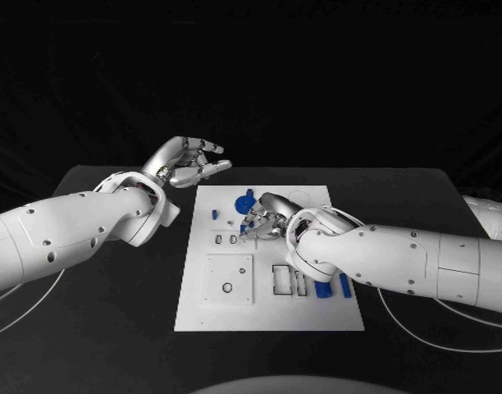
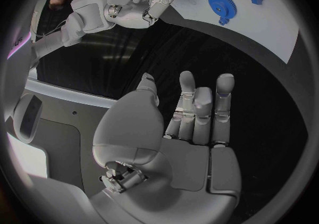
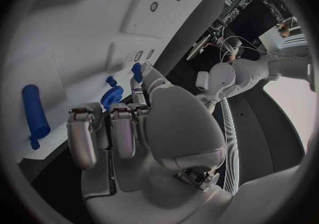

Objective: Assemble the parts on the task board

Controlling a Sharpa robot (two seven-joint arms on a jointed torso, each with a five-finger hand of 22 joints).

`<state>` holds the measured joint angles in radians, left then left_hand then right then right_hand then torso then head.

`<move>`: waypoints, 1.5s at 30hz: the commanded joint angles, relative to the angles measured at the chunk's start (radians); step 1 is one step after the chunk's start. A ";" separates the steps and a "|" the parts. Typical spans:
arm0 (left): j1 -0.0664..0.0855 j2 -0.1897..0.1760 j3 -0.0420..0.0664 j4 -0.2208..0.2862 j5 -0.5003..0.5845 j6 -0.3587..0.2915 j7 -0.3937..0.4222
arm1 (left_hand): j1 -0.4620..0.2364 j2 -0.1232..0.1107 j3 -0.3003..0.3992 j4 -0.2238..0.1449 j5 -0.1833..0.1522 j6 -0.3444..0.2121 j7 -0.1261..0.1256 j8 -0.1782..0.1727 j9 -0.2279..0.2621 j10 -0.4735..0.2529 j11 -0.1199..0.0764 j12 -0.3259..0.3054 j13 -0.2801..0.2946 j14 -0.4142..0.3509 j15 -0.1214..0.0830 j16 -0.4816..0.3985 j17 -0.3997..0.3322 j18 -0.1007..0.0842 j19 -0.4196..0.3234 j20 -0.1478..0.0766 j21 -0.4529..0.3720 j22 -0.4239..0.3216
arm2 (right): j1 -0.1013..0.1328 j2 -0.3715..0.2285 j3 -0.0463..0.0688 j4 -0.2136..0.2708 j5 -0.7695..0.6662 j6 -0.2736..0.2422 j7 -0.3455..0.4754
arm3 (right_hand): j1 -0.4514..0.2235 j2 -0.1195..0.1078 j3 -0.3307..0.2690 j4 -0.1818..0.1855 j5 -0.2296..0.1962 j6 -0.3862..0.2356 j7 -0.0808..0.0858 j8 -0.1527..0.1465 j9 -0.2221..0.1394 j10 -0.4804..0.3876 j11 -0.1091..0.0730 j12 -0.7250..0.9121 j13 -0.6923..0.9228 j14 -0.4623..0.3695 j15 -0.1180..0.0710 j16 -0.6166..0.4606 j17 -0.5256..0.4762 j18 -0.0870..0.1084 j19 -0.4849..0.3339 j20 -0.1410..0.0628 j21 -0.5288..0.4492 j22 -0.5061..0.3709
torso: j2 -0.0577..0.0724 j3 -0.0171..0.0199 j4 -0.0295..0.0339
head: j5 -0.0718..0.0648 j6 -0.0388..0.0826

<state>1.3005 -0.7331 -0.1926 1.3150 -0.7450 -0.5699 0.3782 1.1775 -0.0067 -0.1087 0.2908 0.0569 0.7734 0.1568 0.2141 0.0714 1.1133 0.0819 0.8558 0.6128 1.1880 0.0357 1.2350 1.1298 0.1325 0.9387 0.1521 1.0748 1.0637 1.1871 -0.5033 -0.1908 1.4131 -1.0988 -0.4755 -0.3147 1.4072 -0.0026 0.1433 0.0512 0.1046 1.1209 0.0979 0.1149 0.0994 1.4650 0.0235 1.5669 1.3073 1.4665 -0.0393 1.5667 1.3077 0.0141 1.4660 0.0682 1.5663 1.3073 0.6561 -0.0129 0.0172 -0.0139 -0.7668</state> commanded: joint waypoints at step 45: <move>0.001 -0.007 0.001 0.007 -0.001 0.003 0.008 | 0.006 0.009 -0.006 0.000 -0.005 0.010 -0.001 -0.006 -0.001 0.008 0.000 -0.006 0.000 -0.002 0.000 -0.001 0.002 0.006 0.001 0.002 -0.006 0.003 | -0.017 0.018 -0.002 -0.021 -0.030 0.047 -0.013 | -0.006 0.005 -0.008 -0.007 0.006 -0.012 -0.004 -0.021 -0.005 0.106 0.012 0.004 0.264 0.104 0.015 0.004 0.263 -0.014 0.105 0.016 0.004 0.263 | 0.000 0.0003 -0.0001 | -0.007 -0.009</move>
<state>1.3008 -0.7406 -0.1923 1.3194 -0.7450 -0.5700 0.3779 1.1784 -0.0058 -0.1087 0.2908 0.0568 0.7771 0.1531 0.2142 0.0714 1.1133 0.0819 0.8558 0.6129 1.1880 0.0357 1.2350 1.1301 0.1325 0.9386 0.1521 1.0748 1.0644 1.1706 -0.4857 -0.1925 1.3907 -1.1174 -0.4476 -0.3218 1.3986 -0.0044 0.1378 0.0458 0.1085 1.1154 0.0922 0.0962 0.0954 1.4642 0.0300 1.5669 1.3077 1.4664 -0.0322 1.5667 1.3074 0.0140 1.4661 0.0755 1.5663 1.3077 0.6557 -0.0128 0.0169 -0.0205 -0.7755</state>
